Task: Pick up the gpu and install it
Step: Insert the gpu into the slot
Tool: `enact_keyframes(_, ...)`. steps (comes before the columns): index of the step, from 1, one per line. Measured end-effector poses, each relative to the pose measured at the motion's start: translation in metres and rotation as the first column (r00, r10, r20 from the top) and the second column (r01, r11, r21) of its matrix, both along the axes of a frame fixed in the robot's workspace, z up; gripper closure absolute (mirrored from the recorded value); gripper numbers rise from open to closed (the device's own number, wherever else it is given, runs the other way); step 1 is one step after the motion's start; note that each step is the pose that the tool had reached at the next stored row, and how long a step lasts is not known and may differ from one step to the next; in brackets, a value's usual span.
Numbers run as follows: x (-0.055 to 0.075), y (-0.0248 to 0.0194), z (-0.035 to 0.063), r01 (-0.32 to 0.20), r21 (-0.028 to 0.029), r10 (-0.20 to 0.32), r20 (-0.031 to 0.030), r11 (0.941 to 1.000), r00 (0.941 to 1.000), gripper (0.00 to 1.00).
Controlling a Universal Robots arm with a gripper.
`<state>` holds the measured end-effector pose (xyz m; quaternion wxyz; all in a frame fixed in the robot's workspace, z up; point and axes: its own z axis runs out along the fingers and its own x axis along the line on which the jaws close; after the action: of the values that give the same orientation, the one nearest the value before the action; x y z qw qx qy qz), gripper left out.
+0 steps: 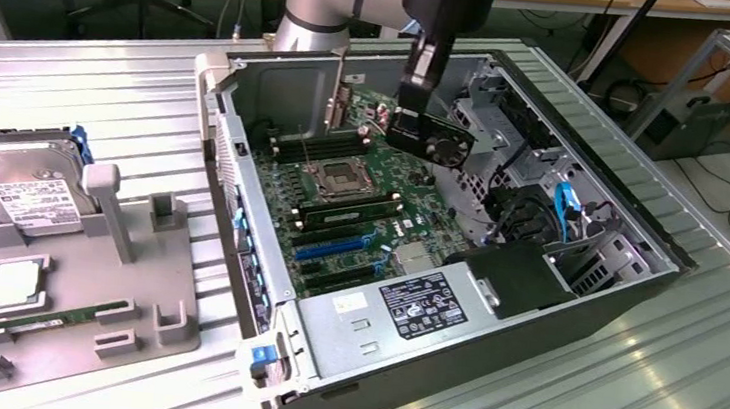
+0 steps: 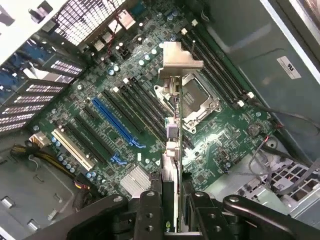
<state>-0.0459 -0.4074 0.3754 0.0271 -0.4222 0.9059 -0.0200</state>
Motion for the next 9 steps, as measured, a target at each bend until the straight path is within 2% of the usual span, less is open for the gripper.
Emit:
enact_keyframes(1,0.0000,0.0000,0.0000,-0.038,0.0000,0.038,0.0000,0.9993,0.9993,0.74)
enact_keyframes(2,0.0000,0.0000,0.0000,-0.052,0.0000,0.052,0.0000,0.9987,0.9987,0.74)
enact_keyframes(9,0.0000,0.0000,0.0000,-0.113,-0.0004,0.113,0.0000,0.9936,0.9936,0.74)
